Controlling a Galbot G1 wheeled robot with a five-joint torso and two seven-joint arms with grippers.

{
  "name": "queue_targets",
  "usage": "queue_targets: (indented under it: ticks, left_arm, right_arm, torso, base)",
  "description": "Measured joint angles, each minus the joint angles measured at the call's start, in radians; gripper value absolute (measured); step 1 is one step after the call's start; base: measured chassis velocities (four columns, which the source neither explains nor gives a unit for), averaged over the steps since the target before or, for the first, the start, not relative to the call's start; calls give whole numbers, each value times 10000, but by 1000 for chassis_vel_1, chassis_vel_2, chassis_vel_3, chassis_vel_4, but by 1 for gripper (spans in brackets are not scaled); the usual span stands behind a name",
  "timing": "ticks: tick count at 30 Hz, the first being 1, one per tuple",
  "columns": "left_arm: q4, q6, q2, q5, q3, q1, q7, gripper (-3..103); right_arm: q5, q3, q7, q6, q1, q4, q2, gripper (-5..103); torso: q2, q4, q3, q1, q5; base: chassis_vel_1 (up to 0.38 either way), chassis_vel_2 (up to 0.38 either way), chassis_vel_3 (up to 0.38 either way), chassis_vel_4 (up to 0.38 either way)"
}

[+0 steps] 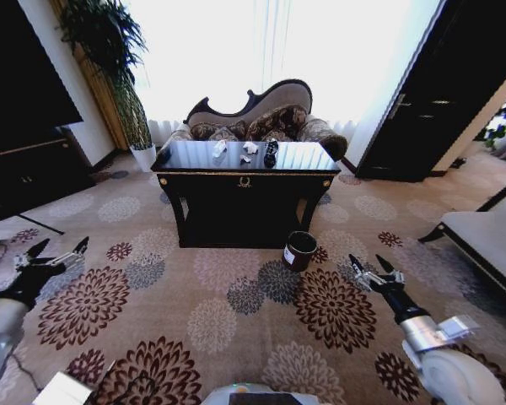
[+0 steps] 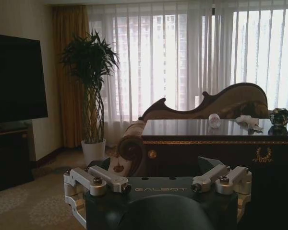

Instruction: Move to the front of the table and place the trash on the table into the trash bin.

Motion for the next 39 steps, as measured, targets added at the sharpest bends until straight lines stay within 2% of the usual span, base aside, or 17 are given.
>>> queue_targets:
  ticks: [9, 26, 38, 39]
  left_arm:
    - [-92, -15, -74, 95, 172, 70, 41, 100]
    - [167, -92, -153, 303, 458, -13, 134, 100]
    - [384, -81, 140, 152, 422, -31, 177, 100]
    - [378, -81, 140, 151, 422, -30, 180, 103]
  right_arm:
    - [-19, 22, -25, 63, -27, -4, 51, 100]
    - [-192, -59, -25, 28, 42, -157, 160, 100]
    - [-279, -131, -19, 1, 117, -255, 192, 100]
    - [-290, -140, -20, 1, 120, -257, 193, 100]
  torso:
    - [1, 1, -1, -3, -1]
    - [-2, 0, 2, 3, 0]
    - [-1, 0, 0, 0, 0]
    - [-1, 0, 0, -1, -1]
  base:
    - [-26, 25, 21, -29]
    - [-131, 126, 131, -122]
    - [-98, 100, 90, -101]
    - [-107, 108, 104, -119]
